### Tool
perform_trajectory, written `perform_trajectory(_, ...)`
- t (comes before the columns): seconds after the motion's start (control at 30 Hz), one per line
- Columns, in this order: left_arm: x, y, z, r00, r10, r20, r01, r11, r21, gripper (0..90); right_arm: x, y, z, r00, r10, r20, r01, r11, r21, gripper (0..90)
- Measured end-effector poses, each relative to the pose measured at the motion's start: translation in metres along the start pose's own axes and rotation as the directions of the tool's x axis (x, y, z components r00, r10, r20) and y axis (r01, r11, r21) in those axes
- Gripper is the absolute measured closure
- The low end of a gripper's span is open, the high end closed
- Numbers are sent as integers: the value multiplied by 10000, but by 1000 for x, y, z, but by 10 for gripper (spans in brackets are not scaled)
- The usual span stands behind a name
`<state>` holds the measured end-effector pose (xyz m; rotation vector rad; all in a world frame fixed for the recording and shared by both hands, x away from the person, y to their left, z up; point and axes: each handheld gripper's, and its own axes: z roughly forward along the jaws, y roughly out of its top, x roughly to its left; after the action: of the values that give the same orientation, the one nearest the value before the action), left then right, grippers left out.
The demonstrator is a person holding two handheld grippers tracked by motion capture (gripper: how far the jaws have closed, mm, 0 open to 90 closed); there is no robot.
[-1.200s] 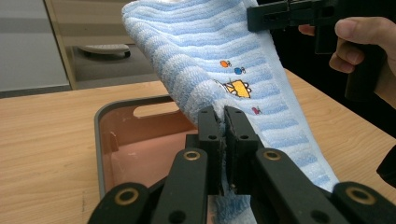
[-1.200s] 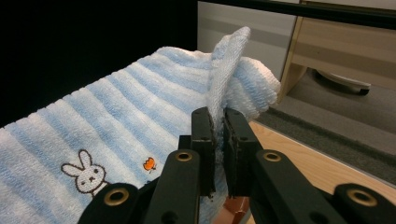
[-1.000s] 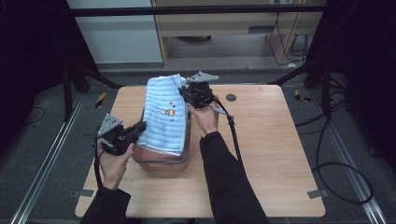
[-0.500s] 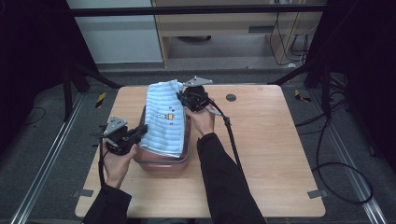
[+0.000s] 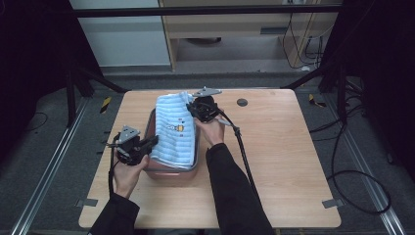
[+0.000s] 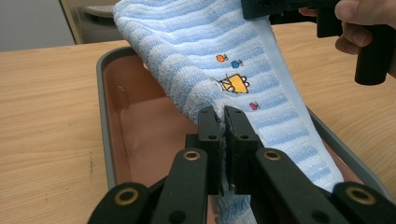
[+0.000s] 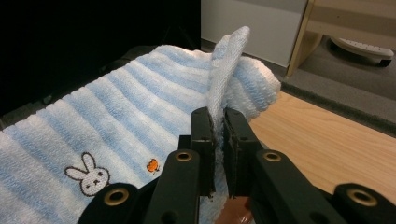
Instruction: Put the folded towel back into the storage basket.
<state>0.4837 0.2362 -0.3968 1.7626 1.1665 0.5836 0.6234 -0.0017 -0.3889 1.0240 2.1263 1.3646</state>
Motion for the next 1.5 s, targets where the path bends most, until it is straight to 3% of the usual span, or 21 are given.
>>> perform_trajectory(0.67, 0, -21, 8, 9985, 412, -354, -383, 9960, 809, 857, 2, -26, 13, 10000, -33, -23, 35, 9981, 620, 839)
perform_trajectory(1.23, 1, -32, 17, 9978, 430, -501, -363, 9910, 1288, 853, 4, -42, 22, 9998, 149, -88, -136, 9910, 1332, 823)
perform_trajectory(1.4, 2, -33, 18, 9977, 343, -584, -263, 9908, 1325, 828, 5, -44, 25, 9998, 123, -122, -102, 9867, 1621, 794)
perform_trajectory(1.5, 3, -32, 17, 9973, 297, -664, -210, 9915, 1284, 759, 7, -44, 24, 10000, -40, -78, 53, 9852, 1716, 738)
